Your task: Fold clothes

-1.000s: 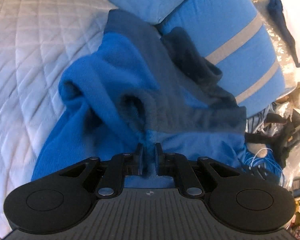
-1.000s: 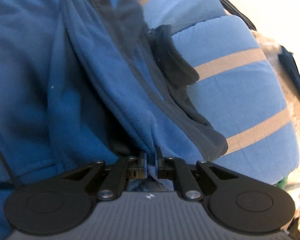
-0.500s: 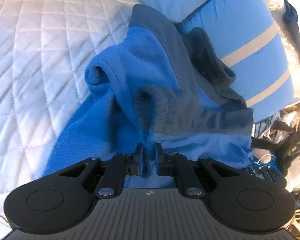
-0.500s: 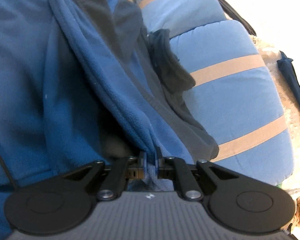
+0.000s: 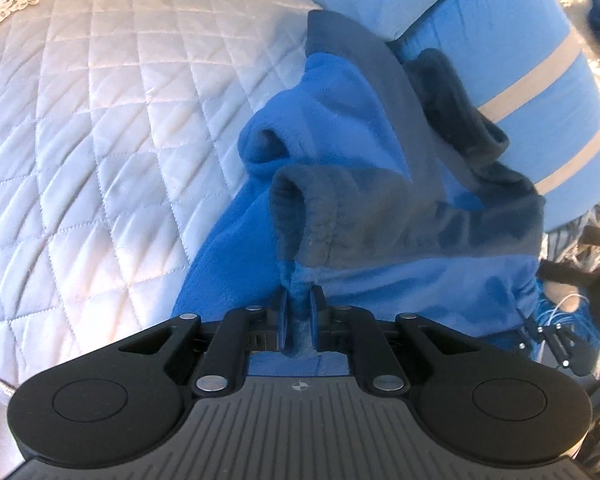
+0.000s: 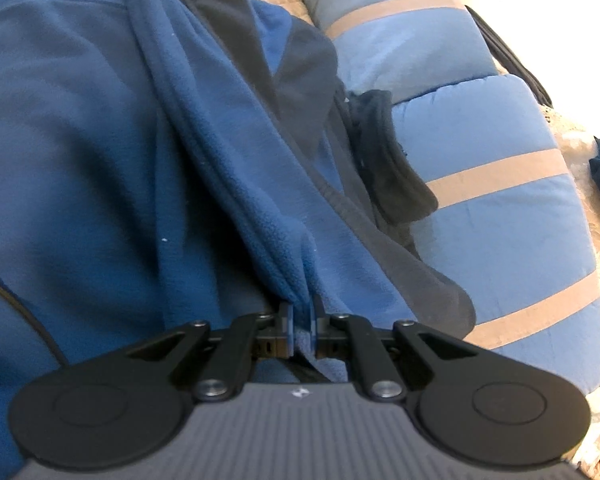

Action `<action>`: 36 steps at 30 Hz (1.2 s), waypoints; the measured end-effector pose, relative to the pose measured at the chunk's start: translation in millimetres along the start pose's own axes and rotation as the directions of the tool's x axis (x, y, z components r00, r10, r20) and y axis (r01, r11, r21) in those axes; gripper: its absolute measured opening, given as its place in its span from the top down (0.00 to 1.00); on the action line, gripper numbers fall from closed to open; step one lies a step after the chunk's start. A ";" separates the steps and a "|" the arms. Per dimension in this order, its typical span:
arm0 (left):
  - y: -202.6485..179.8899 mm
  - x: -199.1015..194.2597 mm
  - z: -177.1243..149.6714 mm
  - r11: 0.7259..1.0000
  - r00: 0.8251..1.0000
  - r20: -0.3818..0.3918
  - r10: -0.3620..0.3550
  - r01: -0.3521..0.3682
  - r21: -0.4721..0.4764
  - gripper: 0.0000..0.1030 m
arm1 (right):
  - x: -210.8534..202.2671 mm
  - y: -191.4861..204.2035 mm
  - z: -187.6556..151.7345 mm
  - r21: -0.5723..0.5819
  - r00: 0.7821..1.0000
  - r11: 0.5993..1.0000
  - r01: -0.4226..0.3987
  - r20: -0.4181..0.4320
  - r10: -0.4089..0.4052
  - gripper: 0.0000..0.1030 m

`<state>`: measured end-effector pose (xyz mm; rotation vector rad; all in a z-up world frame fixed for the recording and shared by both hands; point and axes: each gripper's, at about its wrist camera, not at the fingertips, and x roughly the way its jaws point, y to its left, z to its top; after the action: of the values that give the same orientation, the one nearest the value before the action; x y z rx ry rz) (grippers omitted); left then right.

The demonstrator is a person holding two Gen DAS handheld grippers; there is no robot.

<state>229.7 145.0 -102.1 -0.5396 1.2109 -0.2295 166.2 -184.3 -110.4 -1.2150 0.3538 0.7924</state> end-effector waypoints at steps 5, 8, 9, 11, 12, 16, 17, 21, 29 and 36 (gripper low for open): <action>11.9 1.4 3.4 0.998 1.000 -0.019 -0.019 0.018 -0.063 0.85 | -2.3 4.5 -2.6 0.032 0.999 0.998 0.047 0.009 -0.048 0.48; 10.4 -10.4 2.3 0.999 1.000 -0.001 -0.011 0.010 -0.052 0.80 | -13.1 -2.9 -9.6 0.097 0.998 0.994 0.057 0.022 -0.060 0.24; 8.2 -16.7 1.4 0.999 1.000 0.013 0.003 -0.003 -0.043 0.78 | -16.6 -5.9 -12.3 0.120 0.998 0.991 0.060 0.025 -0.064 0.24; 2.8 -30.6 0.1 1.000 0.999 0.047 0.011 -0.010 -0.018 0.76 | -22.5 -19.3 -23.0 0.195 0.997 0.979 0.064 0.017 -0.069 0.23; -0.6 -37.4 0.1 1.000 0.998 0.062 0.001 0.000 -0.011 0.76 | -25.4 -26.0 -28.4 0.233 0.997 0.970 0.066 0.013 -0.071 0.22; -18.2 -62.0 2.1 0.998 0.990 0.127 -0.063 0.061 0.019 0.74 | -29.1 -63.6 -61.3 0.441 0.998 0.895 0.065 -0.013 -0.066 0.19; -25.5 -64.9 2.8 0.997 0.986 0.144 -0.079 0.076 0.030 0.72 | -27.2 -73.3 -72.3 0.498 0.997 0.864 0.074 -0.022 -0.073 0.19; -61.0 -58.3 6.2 0.986 0.972 0.176 -0.155 0.139 0.096 0.66 | -6.2 -95.7 -104.0 0.630 0.997 0.772 0.082 -0.058 -0.058 0.19; -112.5 20.3 1.9 0.972 0.975 0.104 -0.197 0.181 0.147 0.66 | 42.0 -109.7 -130.7 0.776 0.995 0.630 -0.001 -0.061 0.075 0.16; -115.8 66.0 -2.1 0.977 0.988 0.050 -0.146 0.136 0.163 0.66 | 64.2 -118.7 -147.0 0.854 0.999 0.520 0.023 -0.035 0.014 0.12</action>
<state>263.9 16.3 -97.9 -0.4896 1.0847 -0.4243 318.2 -313.4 -118.3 -0.2671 0.6797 0.4604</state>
